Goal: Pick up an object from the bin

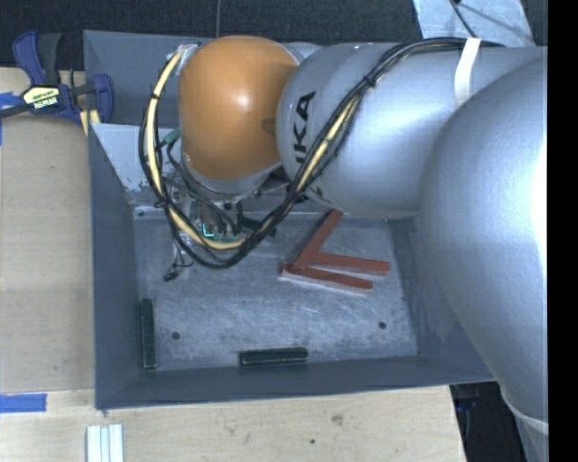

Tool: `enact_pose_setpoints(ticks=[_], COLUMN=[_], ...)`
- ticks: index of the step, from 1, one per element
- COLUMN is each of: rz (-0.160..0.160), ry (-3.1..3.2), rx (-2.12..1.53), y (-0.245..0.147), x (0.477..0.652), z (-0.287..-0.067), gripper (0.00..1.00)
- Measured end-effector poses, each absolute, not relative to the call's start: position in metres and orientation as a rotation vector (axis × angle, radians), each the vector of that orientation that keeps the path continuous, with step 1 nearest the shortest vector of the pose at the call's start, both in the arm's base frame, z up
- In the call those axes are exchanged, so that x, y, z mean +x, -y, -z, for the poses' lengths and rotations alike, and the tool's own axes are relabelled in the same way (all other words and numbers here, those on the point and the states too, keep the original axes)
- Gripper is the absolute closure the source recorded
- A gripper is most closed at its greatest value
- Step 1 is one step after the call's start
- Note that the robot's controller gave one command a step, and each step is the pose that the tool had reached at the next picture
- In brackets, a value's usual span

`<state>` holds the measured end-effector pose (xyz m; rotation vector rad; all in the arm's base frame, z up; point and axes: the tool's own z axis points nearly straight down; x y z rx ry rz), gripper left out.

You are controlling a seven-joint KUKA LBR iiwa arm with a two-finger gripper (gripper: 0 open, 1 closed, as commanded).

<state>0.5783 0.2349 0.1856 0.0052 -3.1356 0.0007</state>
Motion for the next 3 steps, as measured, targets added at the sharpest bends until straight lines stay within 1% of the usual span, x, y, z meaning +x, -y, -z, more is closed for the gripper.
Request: enact_pose_setpoints(ticks=[1, 2, 3], rz=[-0.005, -0.005, 0.001], ry=[3.132, 3.142, 3.146], rx=[-0.175, -0.028, -0.135], y=[-0.191, -0.132, -0.108], x=[0.615, 0.622, 0.628], z=[-0.065, -0.070, -0.102], gripper=[0.00, 0.00, 0.00])
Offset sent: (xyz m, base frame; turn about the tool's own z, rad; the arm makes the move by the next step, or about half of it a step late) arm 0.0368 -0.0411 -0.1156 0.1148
